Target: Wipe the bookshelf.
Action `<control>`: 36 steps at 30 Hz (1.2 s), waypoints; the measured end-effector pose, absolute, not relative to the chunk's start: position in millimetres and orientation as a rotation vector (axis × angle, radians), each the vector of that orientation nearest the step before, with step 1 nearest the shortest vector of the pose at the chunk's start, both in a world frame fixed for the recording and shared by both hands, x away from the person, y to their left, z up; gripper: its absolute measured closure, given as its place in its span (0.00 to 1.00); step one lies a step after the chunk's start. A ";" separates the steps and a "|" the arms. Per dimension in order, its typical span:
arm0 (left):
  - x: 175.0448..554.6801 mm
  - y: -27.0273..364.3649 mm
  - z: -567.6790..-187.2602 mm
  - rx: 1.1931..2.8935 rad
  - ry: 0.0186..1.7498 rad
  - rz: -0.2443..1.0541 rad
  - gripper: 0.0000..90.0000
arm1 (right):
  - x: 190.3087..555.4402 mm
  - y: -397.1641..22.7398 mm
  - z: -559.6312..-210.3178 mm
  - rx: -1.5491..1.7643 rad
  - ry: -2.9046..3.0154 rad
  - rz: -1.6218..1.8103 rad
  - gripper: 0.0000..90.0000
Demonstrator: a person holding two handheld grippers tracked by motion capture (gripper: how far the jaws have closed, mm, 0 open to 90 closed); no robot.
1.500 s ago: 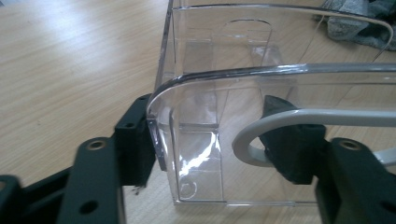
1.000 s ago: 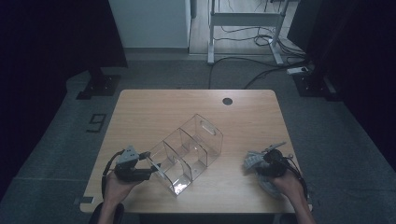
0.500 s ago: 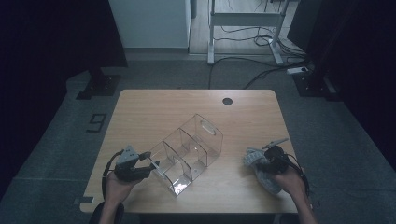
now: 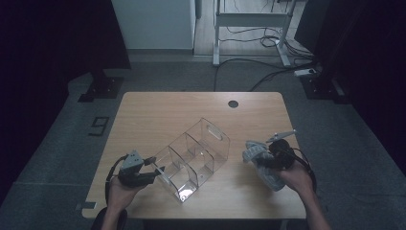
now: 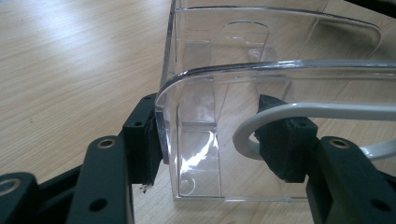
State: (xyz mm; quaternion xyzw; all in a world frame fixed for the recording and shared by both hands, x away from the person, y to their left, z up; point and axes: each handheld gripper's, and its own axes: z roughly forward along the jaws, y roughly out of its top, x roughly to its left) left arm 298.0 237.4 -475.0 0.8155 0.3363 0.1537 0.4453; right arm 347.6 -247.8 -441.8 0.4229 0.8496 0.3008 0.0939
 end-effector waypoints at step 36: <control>296.8 233.8 -475.0 2.028 0.815 0.384 0.49 | 420.7 -131.3 -357.4 1.055 2.576 0.904 0.68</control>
